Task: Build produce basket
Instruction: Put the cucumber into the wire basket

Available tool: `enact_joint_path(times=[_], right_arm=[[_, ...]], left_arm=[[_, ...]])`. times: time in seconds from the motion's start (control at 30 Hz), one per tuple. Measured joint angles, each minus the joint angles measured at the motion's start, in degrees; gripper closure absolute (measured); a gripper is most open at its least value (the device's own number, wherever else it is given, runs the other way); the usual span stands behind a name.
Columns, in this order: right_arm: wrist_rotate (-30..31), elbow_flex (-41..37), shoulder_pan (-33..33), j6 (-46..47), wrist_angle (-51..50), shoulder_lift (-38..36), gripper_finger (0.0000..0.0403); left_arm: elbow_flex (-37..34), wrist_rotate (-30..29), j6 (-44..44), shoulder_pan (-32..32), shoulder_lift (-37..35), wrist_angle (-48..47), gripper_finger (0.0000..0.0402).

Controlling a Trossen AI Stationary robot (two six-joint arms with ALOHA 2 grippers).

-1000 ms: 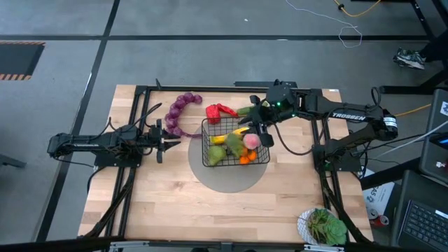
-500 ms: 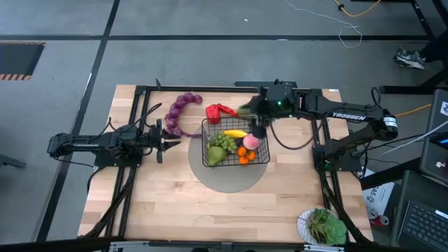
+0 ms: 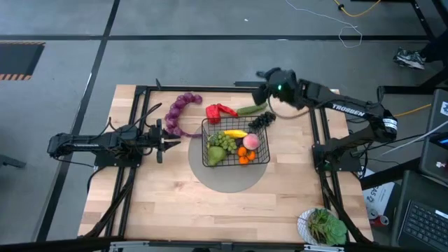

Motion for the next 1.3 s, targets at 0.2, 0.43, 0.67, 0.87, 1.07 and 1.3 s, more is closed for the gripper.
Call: enact_joint_path(times=[0.2, 0.43, 0.67, 0.87, 1.07, 1.3], right_arm=[[-15.44, 0.00, -9.10, 7.08, -2.78, 2.67, 0.0219], [-22.24, 0.08, -14.27, 11.88, -4.63, 11.58, 0.0219], [-28.22, 2.79, -18.08, 15.11, -5.07, 21.31, 0.0219], [-35.64, 6.60, -18.36, 6.83, -4.65, 29.36, 0.0219], [-42.00, 12.46, -18.33, -4.15, -8.51, 34.07, 0.0219], [-39.31, 13.60, -17.23, -11.01, -16.51, 36.58, 0.0219]], left_arm=[[-0.02, 0.00, 0.01, 0.00, -0.01, 0.00, 0.0305], [0.00, -0.01, 0.01, 0.01, 0.00, 0.00, 0.0305], [0.00, 0.00, 0.00, 0.00, 0.00, -0.01, 0.0305], [0.00, 0.00, 0.01, 0.01, 0.00, 0.00, 0.0305], [0.00, 0.00, 0.02, 0.02, 0.00, 0.00, 0.0305], [0.00, -0.01, 0.01, 0.02, -0.01, 0.00, 0.0305]])
